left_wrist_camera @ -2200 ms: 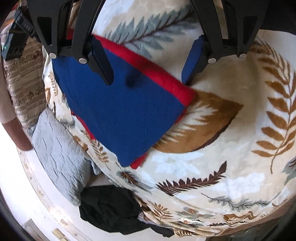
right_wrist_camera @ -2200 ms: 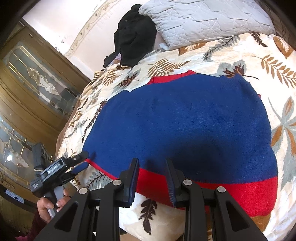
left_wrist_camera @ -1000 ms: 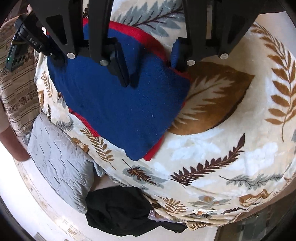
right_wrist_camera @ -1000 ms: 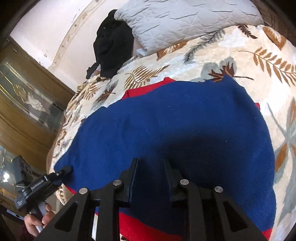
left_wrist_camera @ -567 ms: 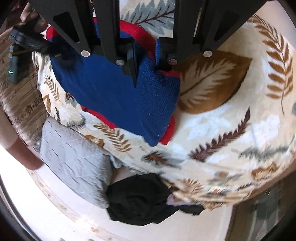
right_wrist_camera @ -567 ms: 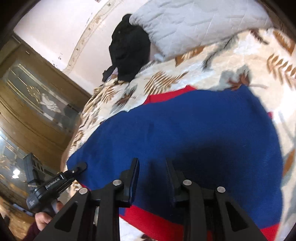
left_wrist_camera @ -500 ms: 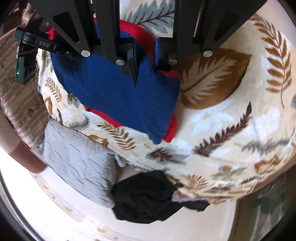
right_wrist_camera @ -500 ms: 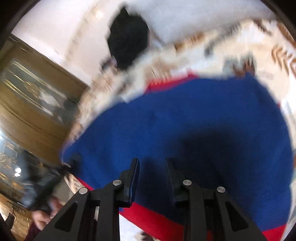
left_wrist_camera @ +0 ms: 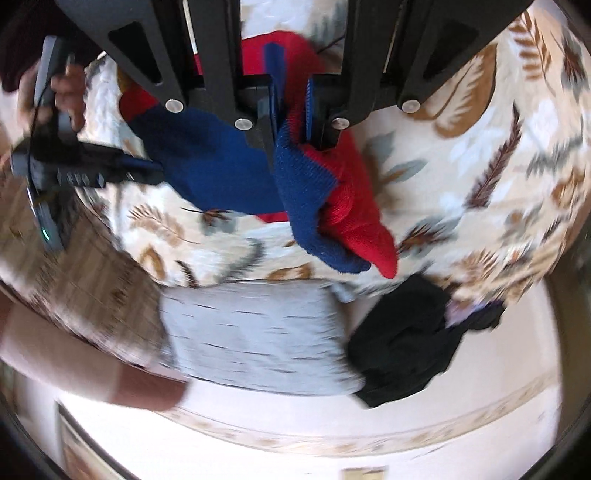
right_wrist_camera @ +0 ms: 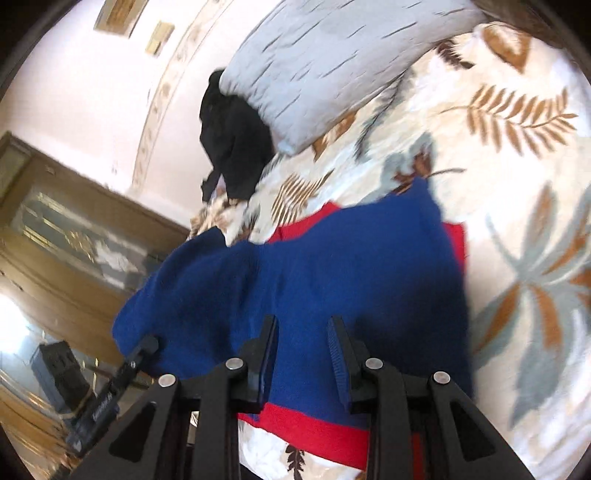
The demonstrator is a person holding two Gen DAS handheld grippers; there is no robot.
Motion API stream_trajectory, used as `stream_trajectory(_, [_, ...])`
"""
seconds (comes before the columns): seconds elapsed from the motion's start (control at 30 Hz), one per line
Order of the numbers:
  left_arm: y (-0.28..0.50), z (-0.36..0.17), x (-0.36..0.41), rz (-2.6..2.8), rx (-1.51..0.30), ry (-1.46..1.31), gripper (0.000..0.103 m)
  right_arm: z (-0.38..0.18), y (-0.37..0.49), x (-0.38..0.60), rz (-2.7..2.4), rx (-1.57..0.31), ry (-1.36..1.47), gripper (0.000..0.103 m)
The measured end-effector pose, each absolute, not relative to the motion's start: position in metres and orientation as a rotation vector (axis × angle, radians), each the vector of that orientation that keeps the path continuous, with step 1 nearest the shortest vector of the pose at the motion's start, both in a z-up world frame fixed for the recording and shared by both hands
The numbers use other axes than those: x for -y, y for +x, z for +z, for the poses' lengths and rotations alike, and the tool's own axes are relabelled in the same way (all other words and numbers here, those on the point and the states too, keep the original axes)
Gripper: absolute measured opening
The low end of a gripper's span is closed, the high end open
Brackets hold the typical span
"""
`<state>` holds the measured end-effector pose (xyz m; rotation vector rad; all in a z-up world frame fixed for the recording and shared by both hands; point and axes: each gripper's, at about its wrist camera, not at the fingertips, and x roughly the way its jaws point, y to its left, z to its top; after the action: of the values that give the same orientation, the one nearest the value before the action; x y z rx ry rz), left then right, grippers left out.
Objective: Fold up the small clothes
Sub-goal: 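Lift the gripped edge and flip the sweater over with the left tool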
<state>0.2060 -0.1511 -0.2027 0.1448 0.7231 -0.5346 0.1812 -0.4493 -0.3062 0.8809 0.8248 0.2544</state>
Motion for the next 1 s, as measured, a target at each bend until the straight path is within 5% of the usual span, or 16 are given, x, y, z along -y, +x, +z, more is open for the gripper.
stream_trajectory(0.2, [0.179, -0.223, 0.223, -0.708, -0.742, 0.261, 0.011, -0.303, 0.198, 0.492, 0.347, -0.813, 1.032, 0.033])
stream_trajectory(0.23, [0.175, -0.230, 0.232, -0.720, -0.752, 0.277, 0.011, -0.304, 0.206, 0.495, 0.370, -0.830, 1.045, 0.042])
stream_trajectory(0.27, [0.173, -0.241, 0.242, -0.734, -0.769, 0.293, 0.011, -0.306, 0.211, 0.497, 0.382, -0.847, 1.056, 0.069])
stream_trajectory(0.3, [0.173, -0.257, 0.251, -0.750, -0.805, 0.310, 0.011, -0.313, 0.220, 0.499, 0.393, -0.872, 1.092, 0.077])
stream_trajectory(0.8, [0.172, -0.267, 0.228, -0.794, -0.805, 0.245, 0.011, -0.344, 0.318, 0.450, 0.398, -1.066, 1.008, 0.078])
stream_trajectory(0.9, [0.171, -0.266, 0.223, -0.796, -0.799, 0.236, 0.011, -0.354, 0.337, 0.435, 0.376, -1.134, 0.927, 0.060])
stream_trajectory(0.93, [0.173, -0.266, 0.222, -0.799, -0.795, 0.235, 0.011, -0.353, 0.338, 0.432, 0.378, -1.141, 0.876, 0.032])
stream_trajectory(1.0, [0.175, -0.264, 0.220, -0.808, -0.794, 0.226, 0.011, -0.347, 0.339, 0.426, 0.381, -1.132, 0.790, 0.019])
